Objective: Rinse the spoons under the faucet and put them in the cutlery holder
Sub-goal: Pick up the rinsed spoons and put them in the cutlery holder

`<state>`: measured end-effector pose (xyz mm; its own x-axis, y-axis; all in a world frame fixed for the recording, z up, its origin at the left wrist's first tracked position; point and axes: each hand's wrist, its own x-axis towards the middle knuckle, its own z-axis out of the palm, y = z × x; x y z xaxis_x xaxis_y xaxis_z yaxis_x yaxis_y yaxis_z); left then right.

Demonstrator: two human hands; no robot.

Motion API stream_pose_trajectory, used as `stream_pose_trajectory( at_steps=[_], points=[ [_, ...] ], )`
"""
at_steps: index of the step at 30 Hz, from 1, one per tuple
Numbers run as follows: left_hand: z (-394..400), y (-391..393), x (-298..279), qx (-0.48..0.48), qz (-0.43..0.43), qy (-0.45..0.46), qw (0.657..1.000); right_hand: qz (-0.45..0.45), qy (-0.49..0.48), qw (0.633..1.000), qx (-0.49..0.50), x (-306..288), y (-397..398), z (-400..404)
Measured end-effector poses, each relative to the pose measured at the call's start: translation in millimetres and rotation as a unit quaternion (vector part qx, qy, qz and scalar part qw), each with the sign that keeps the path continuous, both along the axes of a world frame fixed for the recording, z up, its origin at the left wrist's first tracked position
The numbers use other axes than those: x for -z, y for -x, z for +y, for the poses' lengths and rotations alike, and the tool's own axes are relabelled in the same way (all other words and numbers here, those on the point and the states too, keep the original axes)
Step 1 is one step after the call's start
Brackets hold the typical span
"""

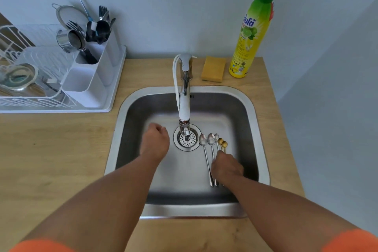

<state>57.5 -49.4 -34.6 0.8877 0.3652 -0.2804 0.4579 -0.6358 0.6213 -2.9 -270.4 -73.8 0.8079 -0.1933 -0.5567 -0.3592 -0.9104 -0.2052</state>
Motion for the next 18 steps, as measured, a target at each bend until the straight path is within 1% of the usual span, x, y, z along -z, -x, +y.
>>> stream_pose_trajectory(
  at_steps=[3,7,11,14,18],
  points=[
    [-15.8,26.7,24.8,0.068,0.115,-0.012,0.991,-0.004,0.003,1.0,0.001,3.8,-3.6,0.5],
    [-49.7,49.7,39.0,0.146,0.198,-0.016,0.969,-0.009,0.004,1.0,-0.002,7.1,-6.7,2.4],
    [-78.1,51.7,44.1,0.188,0.214,-0.041,0.958,-0.004,0.001,1.0,0.014,11.9,-7.1,1.5],
    [-90.0,46.4,48.6,0.197,0.215,-0.051,0.955,-0.001,-0.002,1.0,0.018,15.8,-6.9,-1.9],
    [-99.7,39.2,52.3,0.204,0.209,-0.095,0.952,-0.01,-0.006,1.0,0.018,19.6,-5.8,-3.5]
  ],
)
